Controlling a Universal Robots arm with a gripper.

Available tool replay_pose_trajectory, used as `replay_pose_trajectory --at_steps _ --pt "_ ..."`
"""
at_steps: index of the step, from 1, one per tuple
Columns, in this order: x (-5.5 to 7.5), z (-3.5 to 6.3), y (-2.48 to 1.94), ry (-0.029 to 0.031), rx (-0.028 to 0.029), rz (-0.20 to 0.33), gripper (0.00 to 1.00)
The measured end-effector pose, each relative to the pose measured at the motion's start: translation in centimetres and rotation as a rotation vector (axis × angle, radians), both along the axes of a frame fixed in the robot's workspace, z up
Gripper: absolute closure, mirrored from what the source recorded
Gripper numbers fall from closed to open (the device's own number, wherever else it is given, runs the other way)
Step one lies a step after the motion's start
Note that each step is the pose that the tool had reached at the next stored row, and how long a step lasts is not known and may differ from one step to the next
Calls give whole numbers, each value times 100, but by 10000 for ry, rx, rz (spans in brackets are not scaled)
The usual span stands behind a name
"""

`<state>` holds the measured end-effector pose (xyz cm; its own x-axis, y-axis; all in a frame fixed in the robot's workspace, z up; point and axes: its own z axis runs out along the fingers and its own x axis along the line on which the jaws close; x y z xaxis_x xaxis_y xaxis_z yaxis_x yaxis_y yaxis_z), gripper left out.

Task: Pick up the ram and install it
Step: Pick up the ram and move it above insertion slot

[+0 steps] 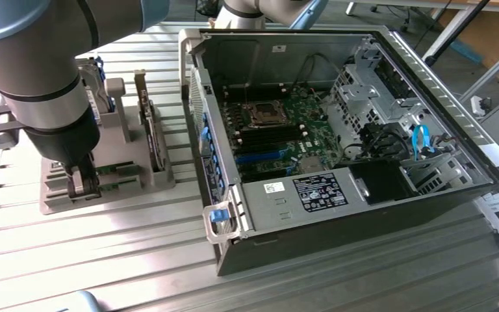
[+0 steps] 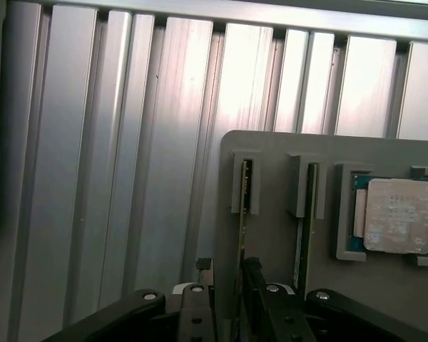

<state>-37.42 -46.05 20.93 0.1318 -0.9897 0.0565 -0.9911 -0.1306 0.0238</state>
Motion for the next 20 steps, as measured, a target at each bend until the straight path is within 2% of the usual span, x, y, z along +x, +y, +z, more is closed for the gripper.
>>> replay_pose_trajectory --at_steps 4,10,14,20 --pt "0 -15 27 -1 0 1 70" --pt "0 -31 36 0 0 0 70" --pt "0 -40 67 0 0 0 70" --pt "0 -39 68 1 -1 0 70"
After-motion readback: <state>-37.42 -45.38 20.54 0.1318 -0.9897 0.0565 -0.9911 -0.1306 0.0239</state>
